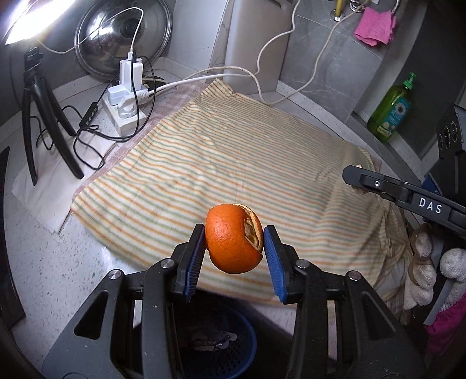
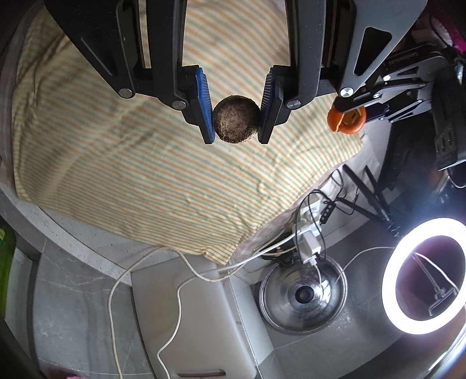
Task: Collect trash
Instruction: 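Lift the orange peel and cork and lower both into the blue basket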
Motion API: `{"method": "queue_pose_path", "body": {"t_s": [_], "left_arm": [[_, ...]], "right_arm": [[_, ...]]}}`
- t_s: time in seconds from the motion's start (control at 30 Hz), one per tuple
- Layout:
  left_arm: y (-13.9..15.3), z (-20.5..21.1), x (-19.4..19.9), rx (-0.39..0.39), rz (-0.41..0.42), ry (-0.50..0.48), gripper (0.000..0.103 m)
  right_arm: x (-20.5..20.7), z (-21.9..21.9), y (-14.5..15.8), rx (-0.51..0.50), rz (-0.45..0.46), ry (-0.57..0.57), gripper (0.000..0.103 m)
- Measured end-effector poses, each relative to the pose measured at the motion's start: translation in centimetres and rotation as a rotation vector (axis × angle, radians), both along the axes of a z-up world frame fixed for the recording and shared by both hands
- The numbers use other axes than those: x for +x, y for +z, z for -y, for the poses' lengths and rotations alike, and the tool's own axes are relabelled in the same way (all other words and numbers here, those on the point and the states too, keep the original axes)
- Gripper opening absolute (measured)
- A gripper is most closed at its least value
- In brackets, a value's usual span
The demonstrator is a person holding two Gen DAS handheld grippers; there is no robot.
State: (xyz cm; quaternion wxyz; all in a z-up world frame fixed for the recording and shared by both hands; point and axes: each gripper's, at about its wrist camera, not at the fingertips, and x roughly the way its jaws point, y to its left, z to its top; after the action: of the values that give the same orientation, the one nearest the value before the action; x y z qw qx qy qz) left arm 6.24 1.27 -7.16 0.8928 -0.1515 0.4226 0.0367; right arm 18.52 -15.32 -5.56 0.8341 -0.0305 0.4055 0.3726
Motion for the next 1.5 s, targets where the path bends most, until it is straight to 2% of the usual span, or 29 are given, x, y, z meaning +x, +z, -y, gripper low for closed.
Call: {"method": "queue_pose_path", "body": {"t_s": [0.37,0.77,1.17,1.5], "left_arm": [[-1.0,0.0,-5.8,0.007,-0.013,-0.062,0.041],[-4.7,0.1,-10.3,-0.002,-0.086,-0.114,0.041],[-9.3,0.3,-13.0,0.003,-0.184,-0.154,0.041],[-13.2,1.0,-14.0,0.005,-0.271,-0.181,0.041]], "right_arm": [[-8.5,1.3,-0.9,0.0,-0.022,-0.06,0.028],[-16.1,2.1,-3.6,-0.01,-0.065,-0.113,0.028],[-21.4,1.7,-7.6,-0.041,-0.114,-0.139,0.028],[-24.2,1.8,-11.6,-0.08,-0.17,-0.166,0.028]]}}
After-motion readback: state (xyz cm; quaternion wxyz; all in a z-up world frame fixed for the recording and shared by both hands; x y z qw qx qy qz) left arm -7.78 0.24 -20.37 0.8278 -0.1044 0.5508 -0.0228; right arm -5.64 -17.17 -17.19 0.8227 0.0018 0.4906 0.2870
